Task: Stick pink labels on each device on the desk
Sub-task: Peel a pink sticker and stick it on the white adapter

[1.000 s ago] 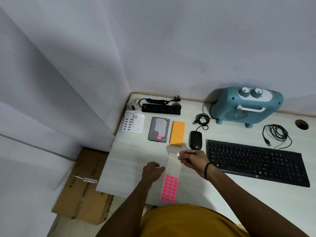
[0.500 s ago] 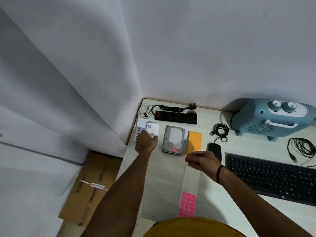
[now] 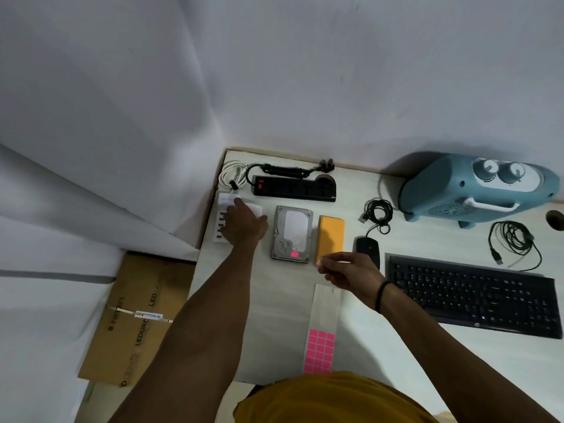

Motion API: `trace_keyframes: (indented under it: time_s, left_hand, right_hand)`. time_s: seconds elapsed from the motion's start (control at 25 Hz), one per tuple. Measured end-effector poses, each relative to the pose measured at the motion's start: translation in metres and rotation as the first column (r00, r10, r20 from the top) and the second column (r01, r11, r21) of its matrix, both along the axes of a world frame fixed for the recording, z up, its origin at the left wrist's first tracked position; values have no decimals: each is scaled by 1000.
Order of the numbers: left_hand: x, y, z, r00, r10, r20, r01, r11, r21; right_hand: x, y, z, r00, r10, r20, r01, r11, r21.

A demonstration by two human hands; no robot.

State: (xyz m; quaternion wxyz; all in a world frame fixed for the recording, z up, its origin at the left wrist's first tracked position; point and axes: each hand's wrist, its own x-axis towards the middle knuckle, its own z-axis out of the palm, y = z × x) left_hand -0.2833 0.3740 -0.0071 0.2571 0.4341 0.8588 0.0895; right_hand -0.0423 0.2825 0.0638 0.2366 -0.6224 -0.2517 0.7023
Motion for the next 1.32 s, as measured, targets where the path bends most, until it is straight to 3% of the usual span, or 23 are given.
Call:
trace_keyframes:
  time_s: [0.12, 0.2, 0.24, 0.32, 0.36, 0.4, 0.44, 0.56, 0.64, 0.8, 0.92, 1.12, 1.32]
  left_hand:
    - [14, -7, -7, 989, 61, 135, -71, 995, 72]
    - [22, -21, -5, 918, 158, 365, -201, 976, 83]
    - [26, -28, -2, 807, 240, 539, -304, 952, 32]
    - [33, -46, 8, 393, 355, 848, -447, 880, -161]
    - [36, -58, 13, 235, 347, 908, -443, 870, -217]
    - [41, -71, 18, 179, 315, 932, -413, 884, -220]
    - [46, -83, 23, 192, 275, 942, -381, 906, -187]
    - [63, -110, 40, 375, 136, 917, -292, 956, -23]
    - [73, -121, 54, 434, 52, 899, -231, 971, 55]
    - [94, -142, 78, 554, -84, 828, -82, 985, 155]
    - [109, -158, 96, 602, -141, 786, -56, 974, 219]
    - [128, -180, 110, 644, -181, 744, -60, 957, 285]
    - [143, -196, 121, 691, -215, 690, -32, 945, 326]
  right_hand:
    - [10, -4, -4, 1000, 3, 5, -3, 1000, -20]
    - [15, -9, -5, 1000, 20, -9, -20, 1000, -19]
    - [18, -10, -4, 999, 28, -21, -29, 999, -16]
    - [20, -9, 1, 998, 43, -46, -43, 999, 5]
    - [22, -8, 5, 997, 50, -55, -48, 998, 29]
    - [22, -7, 10, 996, 56, -62, -53, 997, 57]
    - [22, -6, 16, 996, 60, -66, -54, 995, 89]
    - [22, -3, 36, 997, 81, 8, -81, 968, 236]
    - [25, -3, 51, 988, 120, 95, -146, 922, 357]
    - [30, -12, 69, 897, 162, 411, -364, 798, 480]
    - [35, -23, 81, 839, 132, 528, -443, 730, 521]
    - [48, -46, 97, 843, 76, 533, -400, 751, 525]
    - [57, -61, 106, 789, 77, 609, -464, 725, 509]
